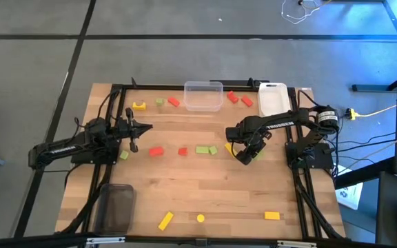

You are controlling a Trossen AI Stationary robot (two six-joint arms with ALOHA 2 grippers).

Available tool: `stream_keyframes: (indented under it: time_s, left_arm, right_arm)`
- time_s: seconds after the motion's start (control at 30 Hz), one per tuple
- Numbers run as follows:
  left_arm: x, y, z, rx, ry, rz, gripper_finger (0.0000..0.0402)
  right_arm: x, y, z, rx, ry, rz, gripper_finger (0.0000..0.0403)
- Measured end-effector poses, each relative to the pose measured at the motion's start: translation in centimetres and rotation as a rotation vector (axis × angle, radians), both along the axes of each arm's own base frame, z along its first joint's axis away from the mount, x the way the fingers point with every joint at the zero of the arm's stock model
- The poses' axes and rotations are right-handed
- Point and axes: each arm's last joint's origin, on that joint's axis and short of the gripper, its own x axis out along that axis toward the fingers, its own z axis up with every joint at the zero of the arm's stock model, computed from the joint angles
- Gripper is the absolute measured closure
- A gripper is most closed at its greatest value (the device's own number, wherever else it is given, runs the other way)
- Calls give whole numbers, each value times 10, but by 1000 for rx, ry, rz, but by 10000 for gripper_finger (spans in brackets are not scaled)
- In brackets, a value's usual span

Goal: Sort & place blocks by color
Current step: Put the green arched block into the white bin

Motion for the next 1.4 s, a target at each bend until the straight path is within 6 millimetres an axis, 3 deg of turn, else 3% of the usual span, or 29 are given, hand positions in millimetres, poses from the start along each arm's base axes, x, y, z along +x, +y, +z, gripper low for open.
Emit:
stream_keyframes:
  time_s: [0.33,0.93,1.4]
  left_arm:
    - [0,0,0,-1,-1,0,401]
    - [1,0,-6,-44,54,-2,401]
    - [0,0,-5,-18,59,2,401]
  right_arm:
    - [-1,2,1,65,-4,35,293]
    - [0,0,-1,20,-14,47,293]
    - [-12,1,-21,22,-21,101,293]
